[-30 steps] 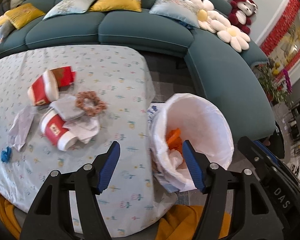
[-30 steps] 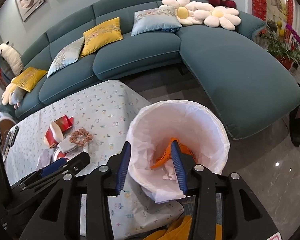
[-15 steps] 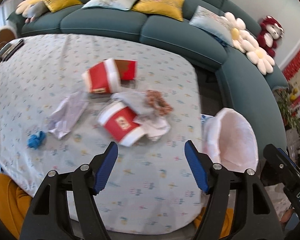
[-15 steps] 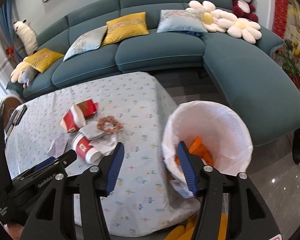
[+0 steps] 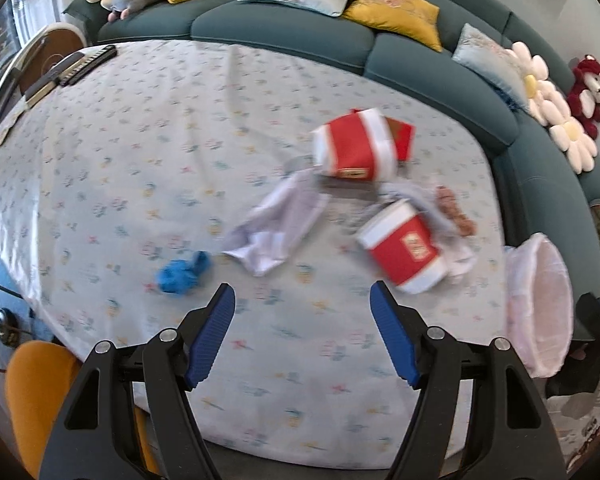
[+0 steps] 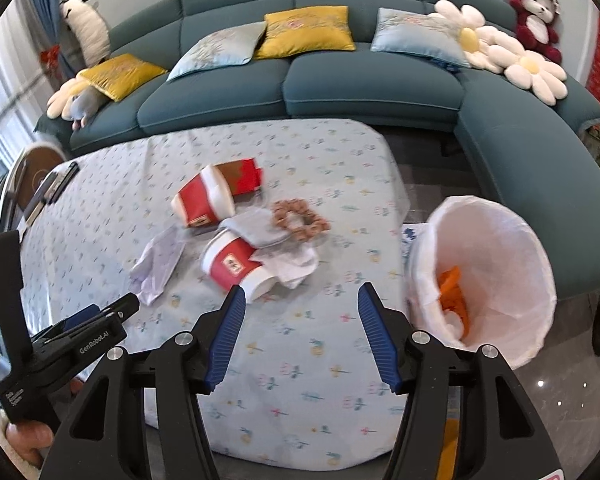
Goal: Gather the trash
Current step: 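Move the left tool to the blue cloth and grasp it, then lift the blue cloth with the left tool while the right tool grasps the tissue, then carry the blue cloth into the bin and open the left tool while the right tool carries the white paper, then lower the white paper into the bin and open the right tool, then move both tools back over the table toward the red cup and tissue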
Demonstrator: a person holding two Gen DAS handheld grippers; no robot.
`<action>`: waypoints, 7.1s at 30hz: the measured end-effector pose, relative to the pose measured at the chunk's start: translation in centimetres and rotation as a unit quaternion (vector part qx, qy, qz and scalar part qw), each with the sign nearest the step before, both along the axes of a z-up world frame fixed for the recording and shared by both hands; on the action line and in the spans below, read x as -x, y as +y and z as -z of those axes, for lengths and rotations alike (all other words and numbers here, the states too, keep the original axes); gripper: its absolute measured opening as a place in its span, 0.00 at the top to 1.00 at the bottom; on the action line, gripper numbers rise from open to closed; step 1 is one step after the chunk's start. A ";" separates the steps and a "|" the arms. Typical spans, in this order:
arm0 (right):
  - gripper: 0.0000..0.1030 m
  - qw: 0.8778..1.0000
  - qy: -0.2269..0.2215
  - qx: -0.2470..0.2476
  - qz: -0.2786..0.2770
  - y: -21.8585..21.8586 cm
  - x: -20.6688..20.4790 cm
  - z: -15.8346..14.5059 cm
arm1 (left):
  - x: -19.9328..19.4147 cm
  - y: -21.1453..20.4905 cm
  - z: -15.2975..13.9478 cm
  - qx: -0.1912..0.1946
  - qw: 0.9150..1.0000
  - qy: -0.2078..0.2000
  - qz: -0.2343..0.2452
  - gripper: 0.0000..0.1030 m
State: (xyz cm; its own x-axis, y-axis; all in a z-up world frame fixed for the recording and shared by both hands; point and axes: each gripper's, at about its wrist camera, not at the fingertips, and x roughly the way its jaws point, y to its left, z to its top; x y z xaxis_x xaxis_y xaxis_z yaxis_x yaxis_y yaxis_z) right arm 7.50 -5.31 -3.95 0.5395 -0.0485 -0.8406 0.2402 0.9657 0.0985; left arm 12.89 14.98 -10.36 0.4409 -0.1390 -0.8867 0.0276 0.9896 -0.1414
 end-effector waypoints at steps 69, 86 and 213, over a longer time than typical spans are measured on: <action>0.91 0.996 0.039 -0.036 -0.065 10.9 -10.5 4.8 | -4.8 4.9 1.1 0.052 0.996 0.026 0.069 0.78; 0.91 0.997 -0.007 -0.052 0.059 -4.6 -0.8 1.6 | -0.9 -10.8 -4.2 0.025 0.981 -0.023 0.191 0.78; 0.57 0.995 0.044 -0.056 0.069 -9.5 -1.0 7.4 | -4.2 -9.4 5.1 0.053 0.991 0.117 -0.023 0.18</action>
State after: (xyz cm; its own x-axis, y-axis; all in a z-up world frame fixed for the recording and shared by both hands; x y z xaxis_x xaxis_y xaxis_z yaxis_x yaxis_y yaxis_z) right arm 8.54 -14.81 -11.39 0.4591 -0.0199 -0.8882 0.3819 0.9071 0.1770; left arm 17.14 5.59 -15.42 0.2326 -0.2206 -0.9472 -0.0631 0.9685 -0.2410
